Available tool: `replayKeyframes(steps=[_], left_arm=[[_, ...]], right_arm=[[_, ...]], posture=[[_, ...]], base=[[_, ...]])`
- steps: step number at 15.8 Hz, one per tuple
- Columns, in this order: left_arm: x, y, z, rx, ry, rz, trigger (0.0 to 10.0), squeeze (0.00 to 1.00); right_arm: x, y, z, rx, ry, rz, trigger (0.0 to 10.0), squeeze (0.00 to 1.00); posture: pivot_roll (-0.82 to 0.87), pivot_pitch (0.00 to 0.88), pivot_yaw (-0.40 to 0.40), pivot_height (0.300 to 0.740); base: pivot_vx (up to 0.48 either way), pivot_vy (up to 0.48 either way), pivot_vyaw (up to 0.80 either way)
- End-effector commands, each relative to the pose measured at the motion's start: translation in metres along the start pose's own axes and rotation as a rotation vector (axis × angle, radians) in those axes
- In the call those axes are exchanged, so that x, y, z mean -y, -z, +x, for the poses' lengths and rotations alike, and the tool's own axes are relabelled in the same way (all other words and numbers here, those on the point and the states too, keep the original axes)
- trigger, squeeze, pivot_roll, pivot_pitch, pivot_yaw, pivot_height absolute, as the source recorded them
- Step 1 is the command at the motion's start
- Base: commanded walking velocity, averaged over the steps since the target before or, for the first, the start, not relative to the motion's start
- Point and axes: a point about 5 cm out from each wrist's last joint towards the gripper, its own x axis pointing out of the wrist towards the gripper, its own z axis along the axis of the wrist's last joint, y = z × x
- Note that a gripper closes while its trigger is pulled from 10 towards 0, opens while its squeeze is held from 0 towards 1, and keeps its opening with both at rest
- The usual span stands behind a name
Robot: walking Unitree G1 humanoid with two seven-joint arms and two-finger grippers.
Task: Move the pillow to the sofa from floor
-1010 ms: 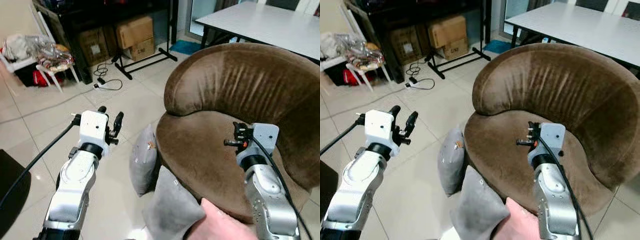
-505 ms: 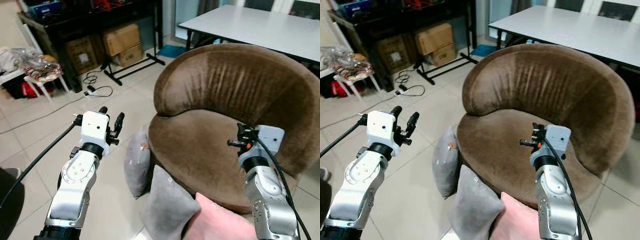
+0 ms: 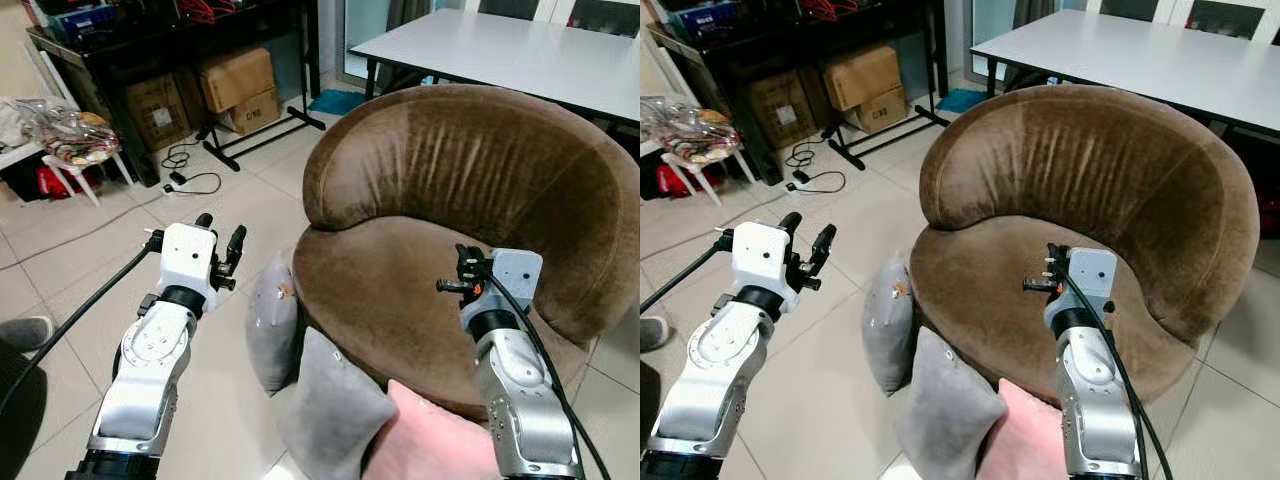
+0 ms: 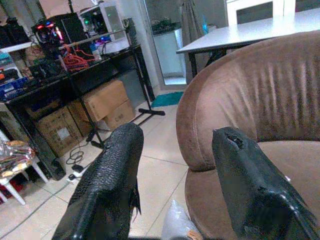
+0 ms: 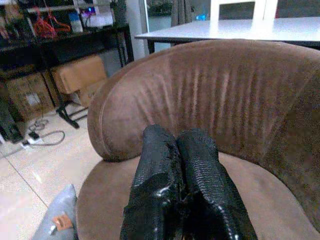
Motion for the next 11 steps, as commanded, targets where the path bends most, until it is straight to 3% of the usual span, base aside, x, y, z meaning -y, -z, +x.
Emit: replayKeyframes(steps=[1, 5, 8, 11], left_arm=[[-0.005, -0.001, -0.003, 0.007, -0.021, 0.008, 10.0, 0.00], [-0.007, 0.001, -0.011, -0.002, -0.043, 0.013, 10.0, 0.00], [-0.007, 0.003, -0.016, -0.010, -0.055, 0.014, 10.0, 0.00], [-0.007, 0.004, -0.017, -0.014, -0.051, 0.011, 10.0, 0.00]], right_arm=[[-0.003, -0.003, 0.004, 0.053, -0.015, -0.020, 10.0, 0.00], [-0.016, 0.001, 0.008, 0.016, -0.120, -0.057, 10.0, 0.00], [-0.018, 0.010, 0.005, -0.024, -0.144, -0.027, 10.0, 0.00], [-0.013, 0.012, 0.000, -0.029, -0.125, -0.005, 10.0, 0.00]], posture=[[-0.12, 0.000, 0.060, 0.740], [-0.08, 0.000, 0.004, 0.740], [-0.07, 0.000, -0.012, 0.740], [-0.09, 0.000, 0.001, 0.740]], base=[[0.000, -0.270, 0.00], [0.000, -0.270, 0.00], [0.000, -0.271, 0.00], [0.000, -0.270, -0.69]])
